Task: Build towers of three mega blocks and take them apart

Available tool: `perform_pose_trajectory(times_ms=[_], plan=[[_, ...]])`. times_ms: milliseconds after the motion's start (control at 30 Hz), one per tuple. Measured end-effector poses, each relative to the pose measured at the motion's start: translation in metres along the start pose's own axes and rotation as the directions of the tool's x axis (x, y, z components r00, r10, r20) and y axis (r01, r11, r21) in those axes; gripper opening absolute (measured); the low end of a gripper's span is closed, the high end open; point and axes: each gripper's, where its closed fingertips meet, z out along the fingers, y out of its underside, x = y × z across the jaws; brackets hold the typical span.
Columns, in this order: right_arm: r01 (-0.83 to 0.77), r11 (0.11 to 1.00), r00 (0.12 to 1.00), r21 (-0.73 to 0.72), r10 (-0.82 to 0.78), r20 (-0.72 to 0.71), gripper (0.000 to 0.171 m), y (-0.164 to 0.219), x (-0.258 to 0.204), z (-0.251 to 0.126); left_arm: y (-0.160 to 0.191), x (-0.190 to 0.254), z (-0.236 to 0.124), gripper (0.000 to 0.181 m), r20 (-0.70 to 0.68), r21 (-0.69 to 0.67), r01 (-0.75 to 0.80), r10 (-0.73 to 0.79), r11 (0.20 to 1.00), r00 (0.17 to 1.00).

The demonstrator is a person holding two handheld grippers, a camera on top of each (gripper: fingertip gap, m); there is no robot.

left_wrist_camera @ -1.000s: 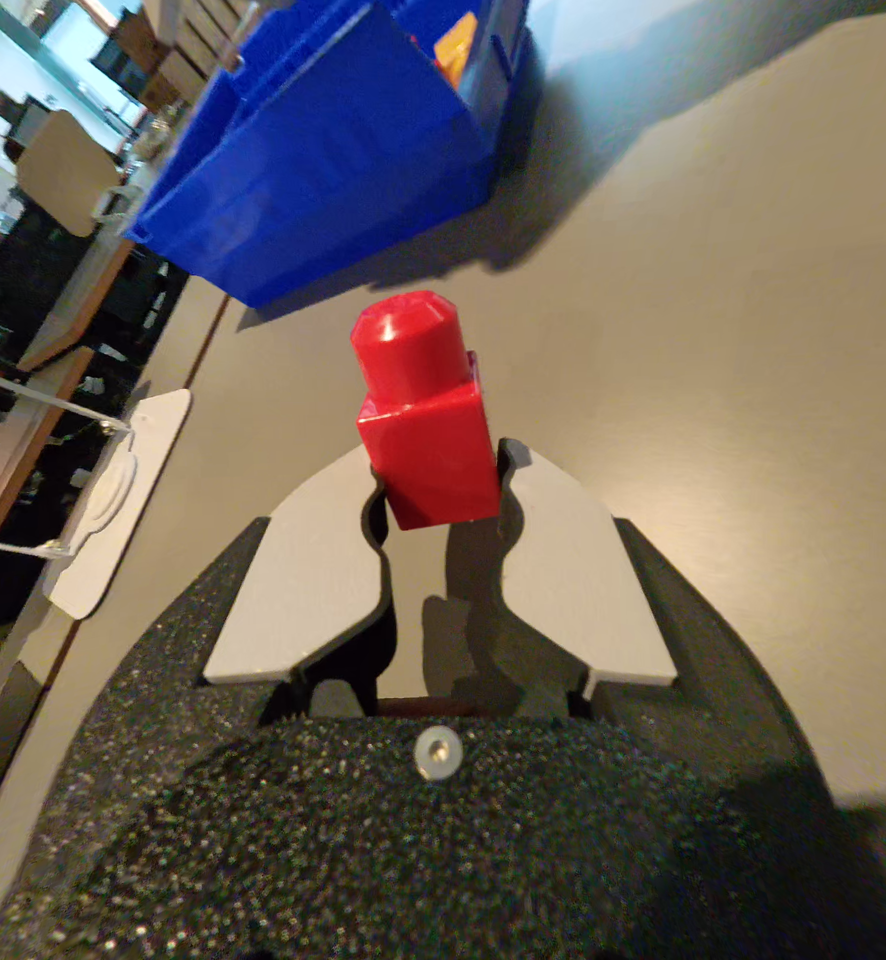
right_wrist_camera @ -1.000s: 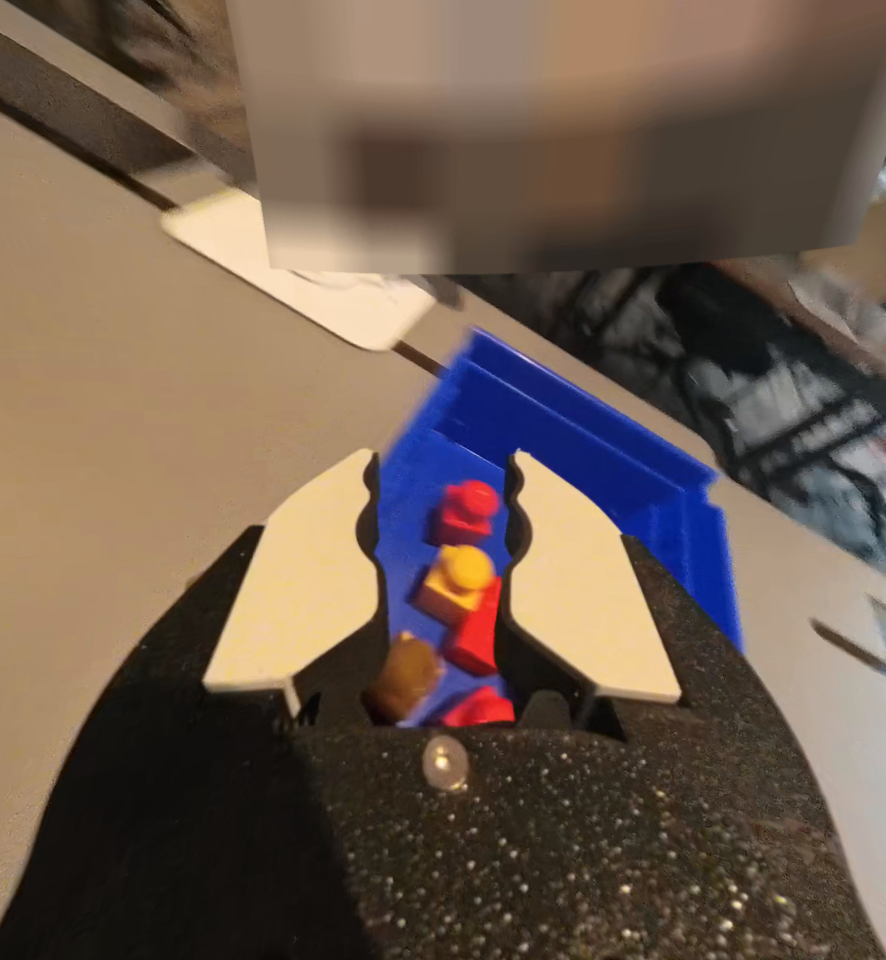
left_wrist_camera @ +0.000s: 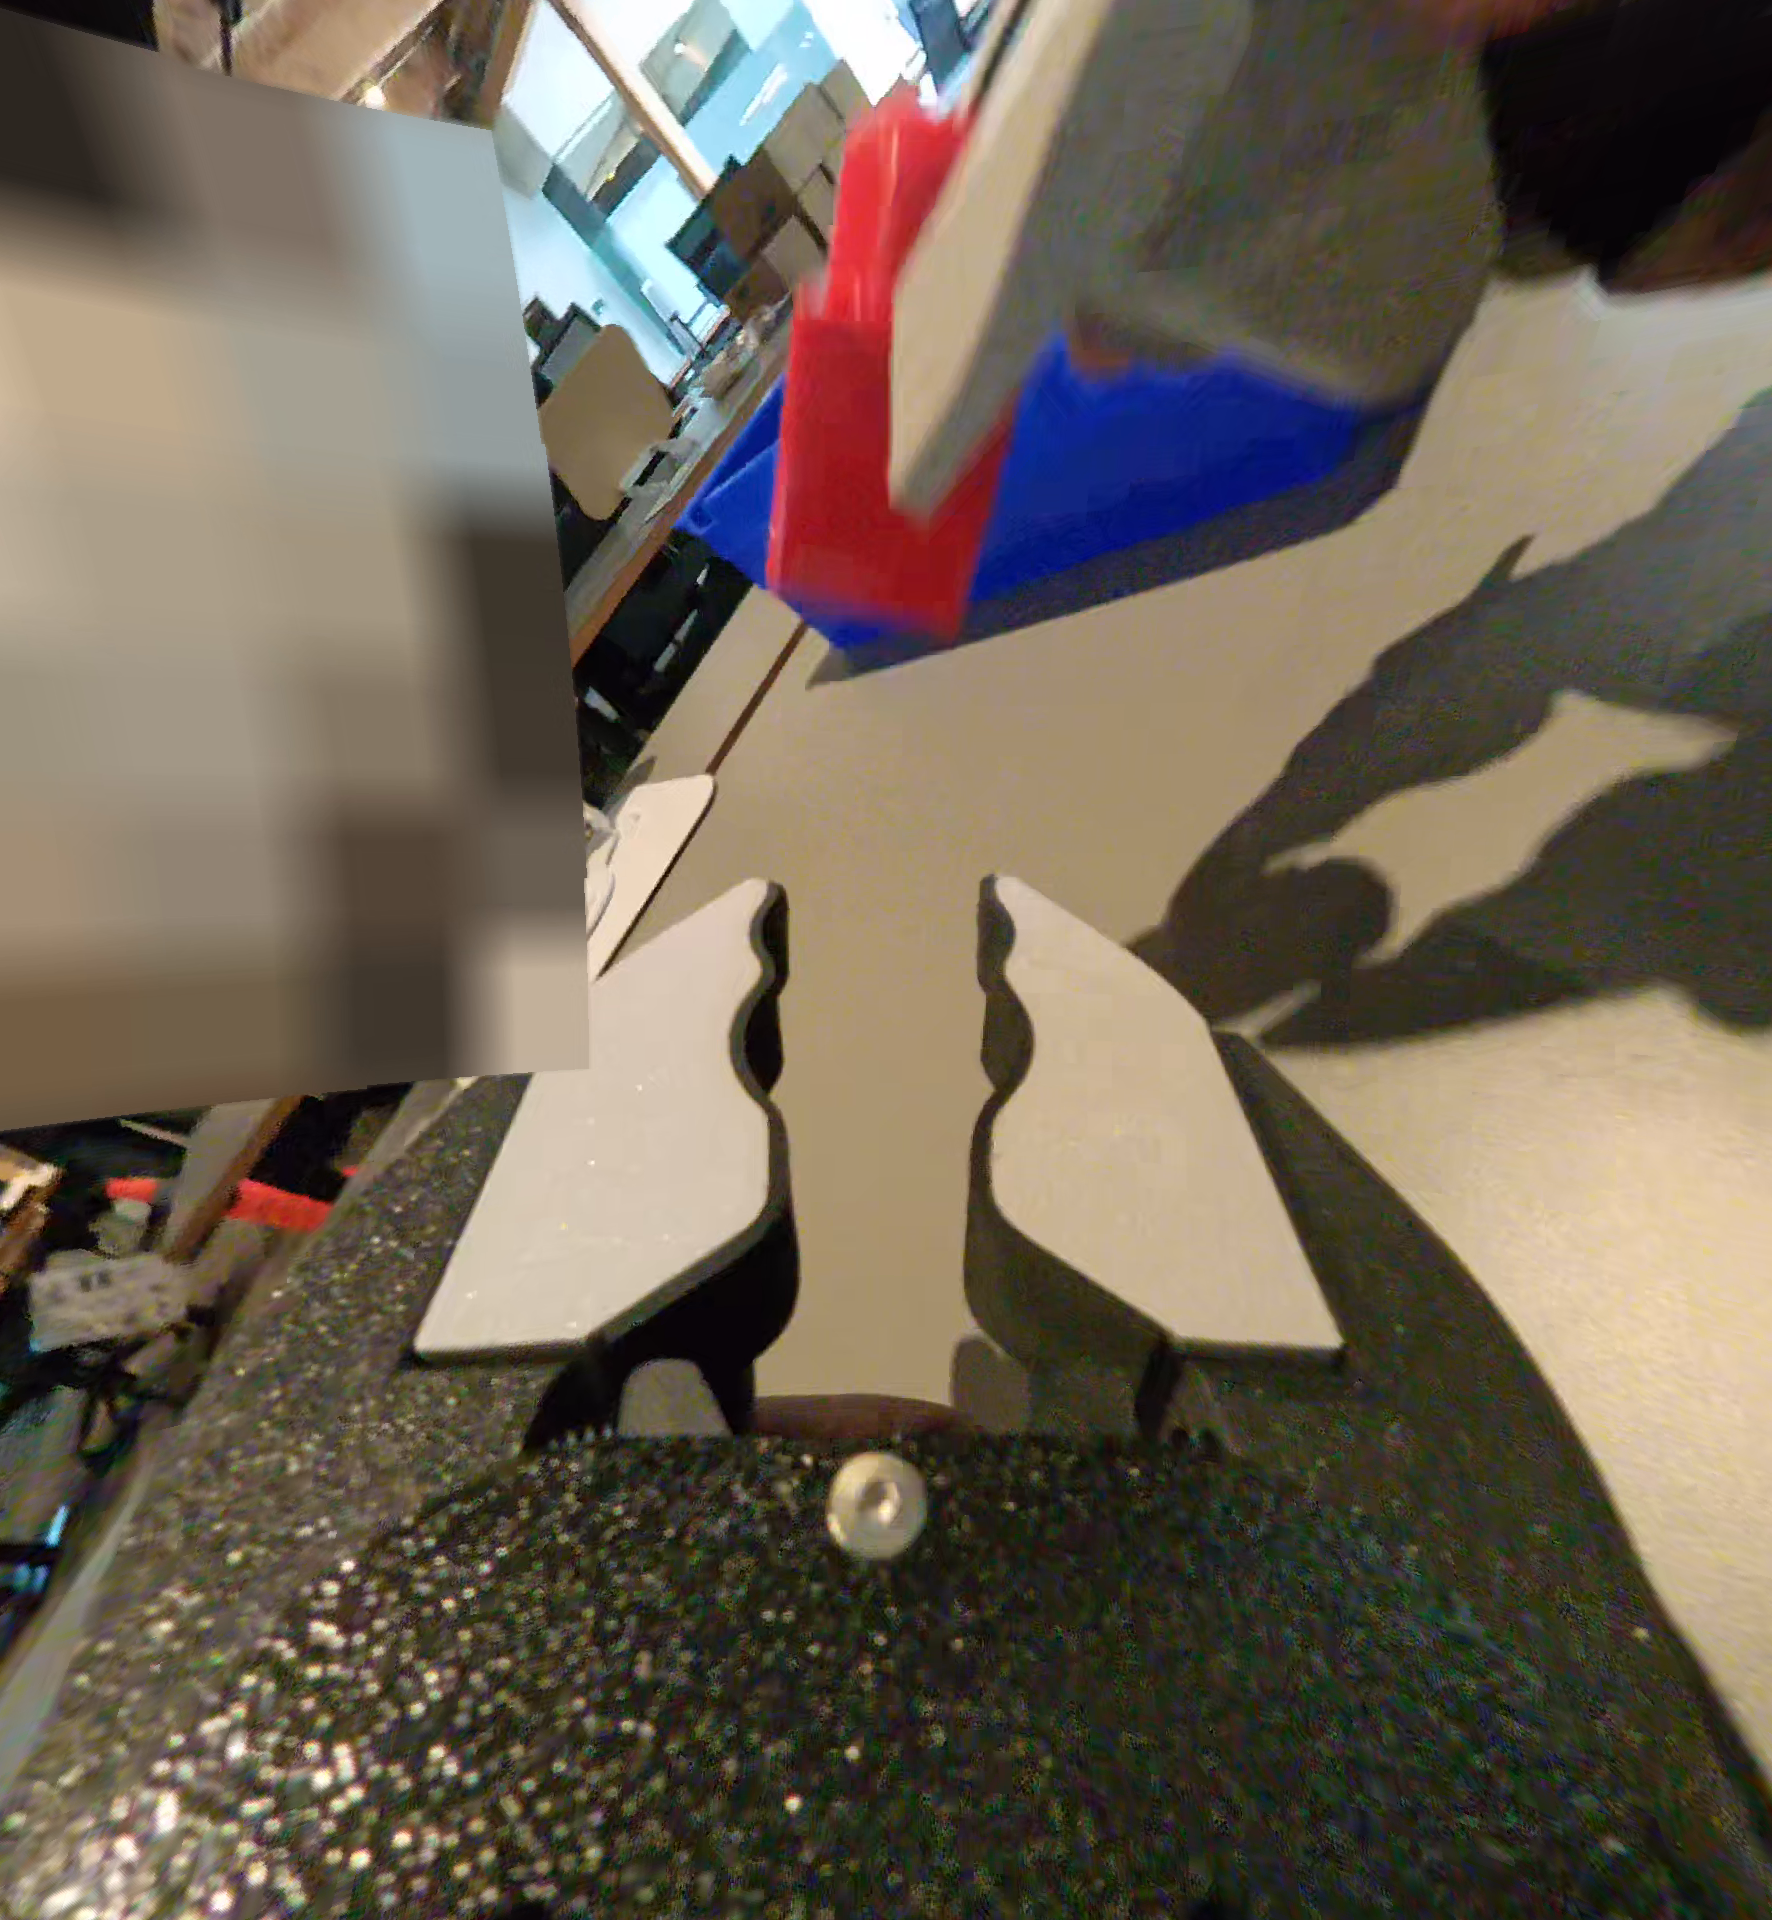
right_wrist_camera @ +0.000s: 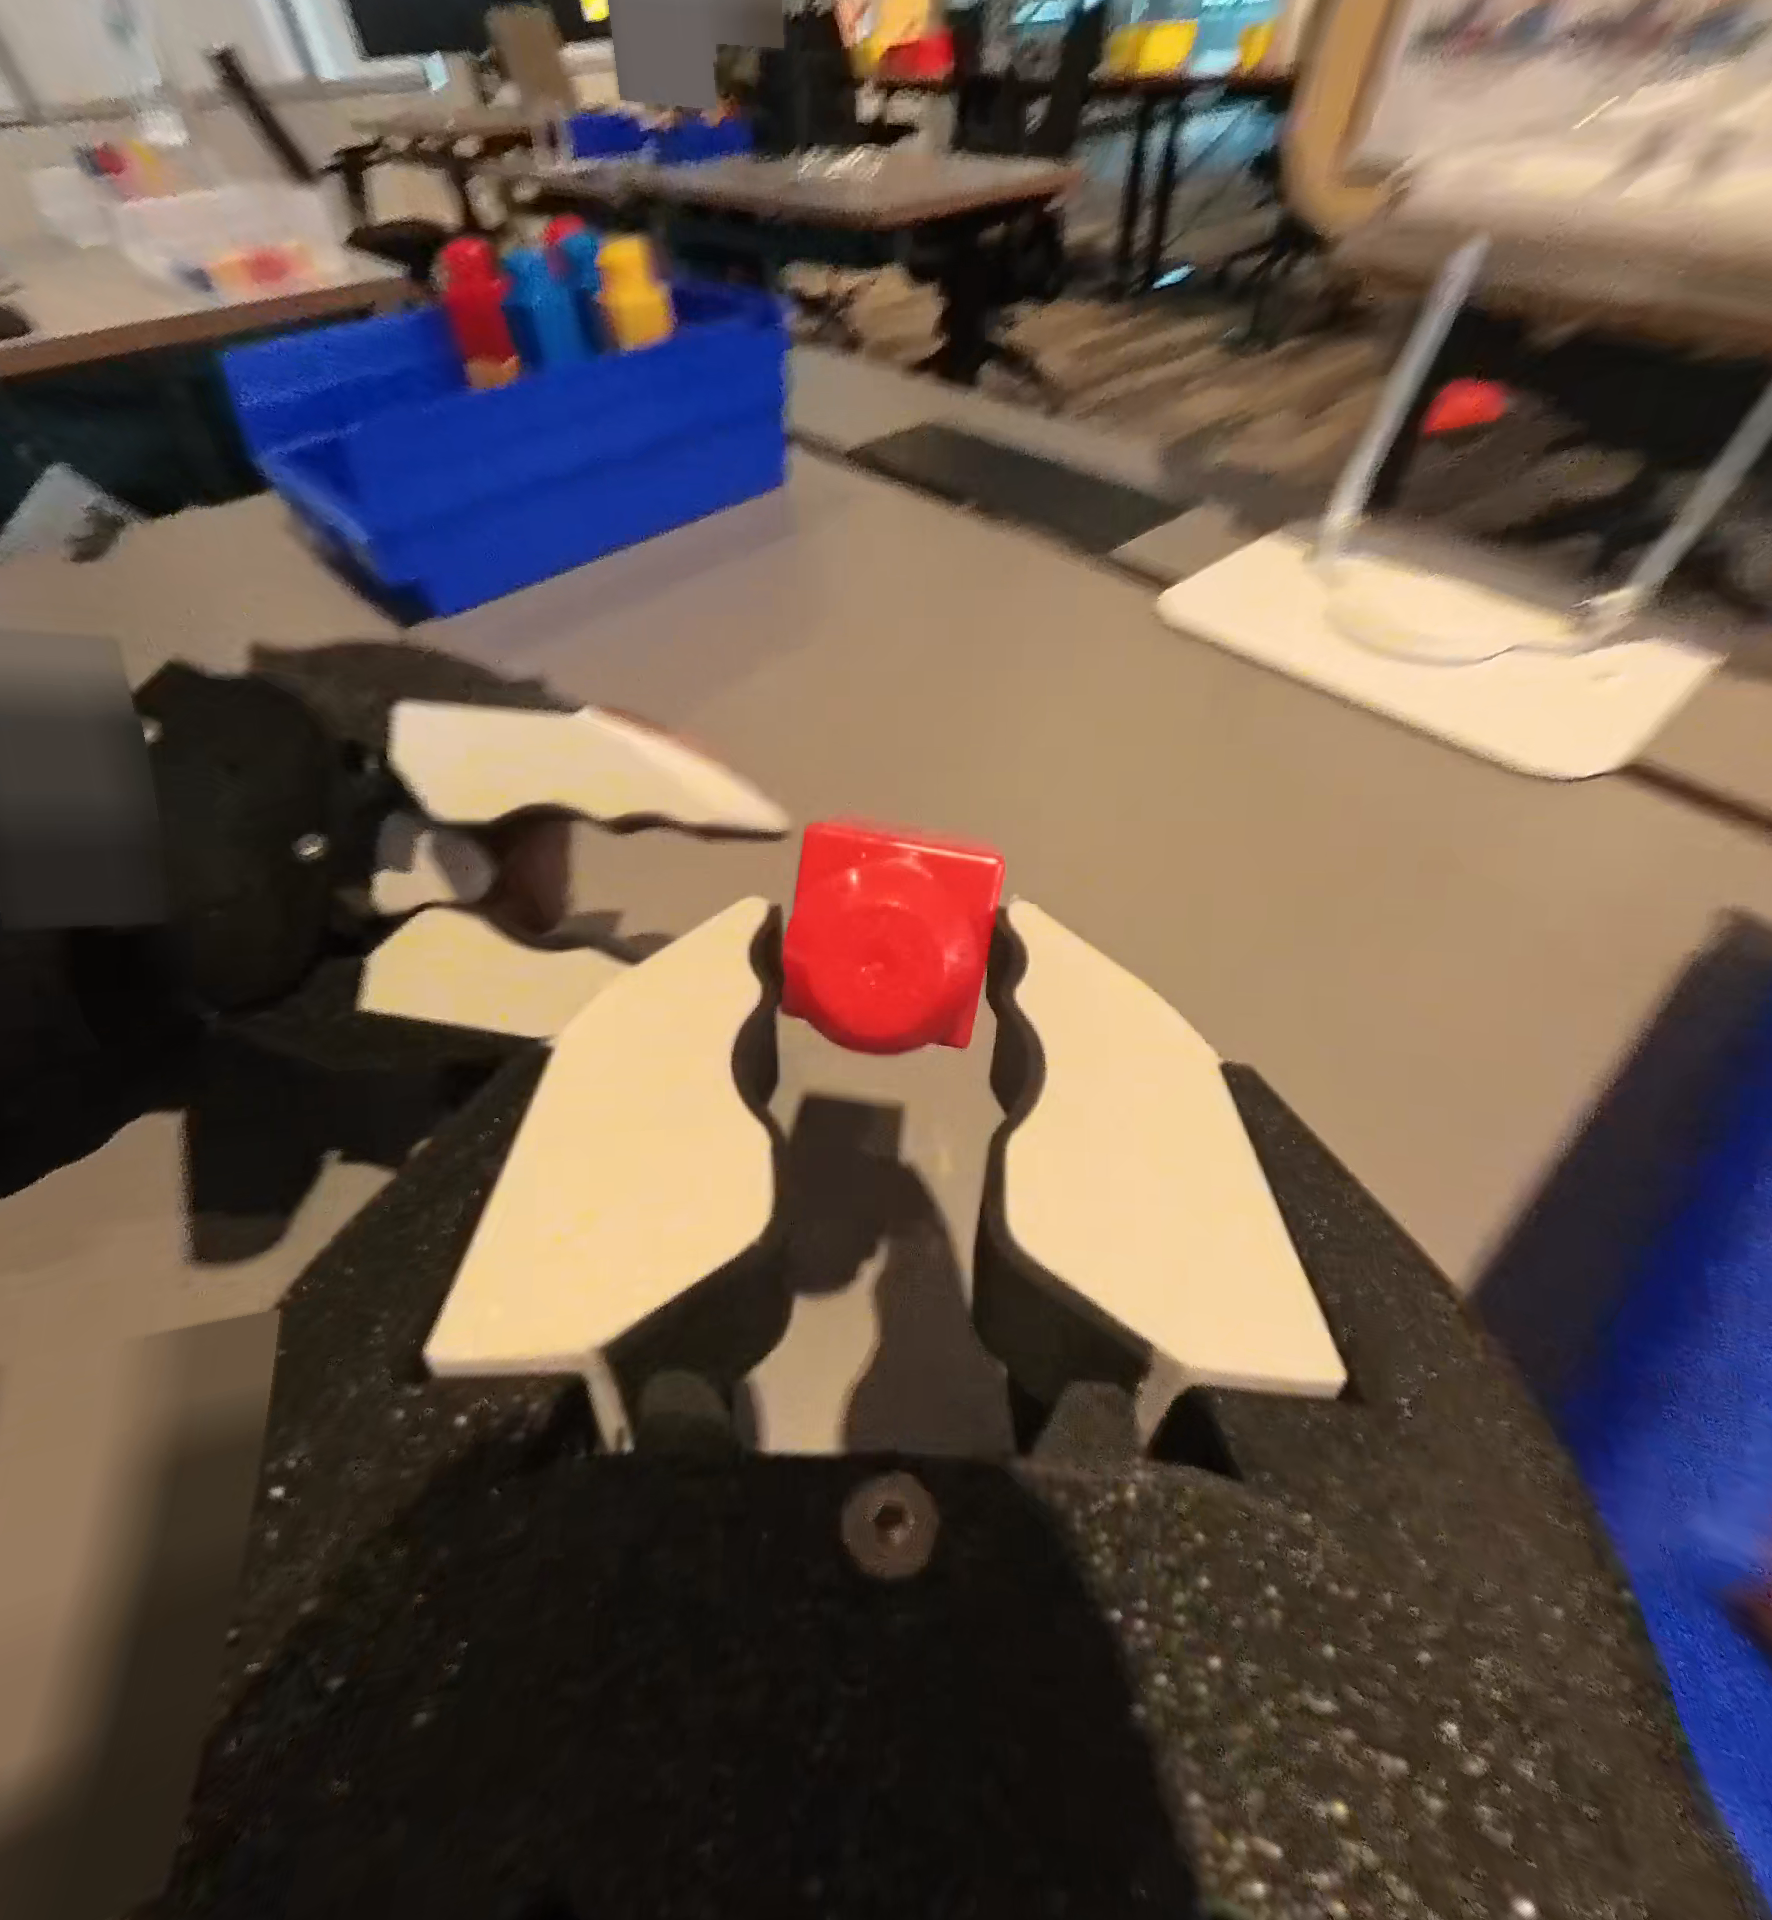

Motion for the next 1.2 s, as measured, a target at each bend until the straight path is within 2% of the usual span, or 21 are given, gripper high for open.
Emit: perform_pose_trajectory(times_ms=[100, 167, 233, 333, 433, 500, 567, 700, 767, 867, 933, 1000, 1100, 1200], plan=[[0.033, 0.998, 0.98, 0.057, -0.021, -0.2, 0.038, -0.038, 0.07, -0.033, 0.007, -0.005, 0.0, 0.032, 0.014, -0.024, 0.019, -0.019, 1.0, 1.0], [0.028, 1.0, 0.942, -0.007, -0.029, -0.335, 0.038, -0.044, 0.13, -0.048, 0.009, 0.0, 0.002, 0.03, 0.006, -0.044, -0.007, 0.007, 0.999, 1.0], [-0.034, 0.991, 0.905, -0.126, -0.023, -0.424, 0.038, -0.032, 0.189, -0.053, 0.009, 0.005, 0.004, 0.029, -0.008, -0.049, -0.038, 0.038, 0.998, 0.999], [-0.154, 0.931, 0.866, -0.331, -0.034, -0.498, 0.038, 0.009, 0.26, -0.05, 0.007, 0.011, 0.006, 0.028, -0.021, -0.052, -0.071, 0.07, 0.996, 0.997], [-0.226, 0.834, 0.859, -0.504, -0.074, -0.507, 0.038, 0.053, 0.292, -0.045, 0.009, 0.01, 0.005, 0.027, -0.021, -0.06, -0.074, 0.073, 0.995, 0.997], [-0.252, 0.784, 0.863, -0.567, -0.083, -0.498, 0.038, 0.074, 0.297, -0.041, 0.01, 0.007, 0.005, 0.027, -0.016, -0.065, -0.058, 0.057, 0.996, 0.998], [-0.253, 0.78, 0.864, -0.572, -0.083, -0.496, 0.038, 0.083, 0.298, -0.037, 0.011, 0.005, 0.005, 0.027, -0.015, -0.066, -0.042, 0.042, 0.997, 0.999], [-0.244, 0.828, 0.844, -0.504, -0.075, -0.531, 0.055, 0.081, 0.299, -0.039, 0.011, 0.005, 0.004, 0.027, -0.017, -0.069, -0.04, 0.039, 0.997, 0.999], [-0.191, 0.899, 0.828, -0.395, -0.069, -0.556, 0.058, 0.06, 0.294, -0.046, 0.012, 0.004, 0.004, 0.027, -0.012, -0.074, -0.041, 0.04, 0.996, 0.999], [-0.035, 0.989, 0.839, -0.147, -0.051, -0.542, 0.057, 0.012, 0.256, -0.059, 0.013, -0.002, 0.002, 0.027, 0.003, -0.073, -0.006, 0.006, 0.997, 1.0], [0.082, 0.996, 0.878, 0.043, -0.052, -0.476, 0.056, -0.022, 0.207, -0.068, 0.014, -0.007, 0.001, 0.027, 0.014, -0.069, 0.047, -0.046, 0.997, 0.999], [0.175, 0.958, 0.921, 0.226, -0.078, -0.383, 0.052, -0.047, 0.146, -0.077, 0.015, -0.013, 0.0, 0.026, 0.024, -0.057, 0.112, -0.111, 0.992, 0.994], [0.235, 0.9, 0.967, 0.368, -0.179, -0.179, 0.044, -0.044, 0.046, -0.072, 0.02, -0.024, -0.003, 0.026, 0.05, -0.044, 0.219, -0.217, 0.975, 0.975], [0.153, 0.945, 0.985, 0.289, -0.171, 0.038, 0.041, 0.001, -0.025, -0.046, 0.031, -0.042, -0.009, 0.027, 0.101, -0.035, 0.328, -0.323, 0.944, 0.941]])
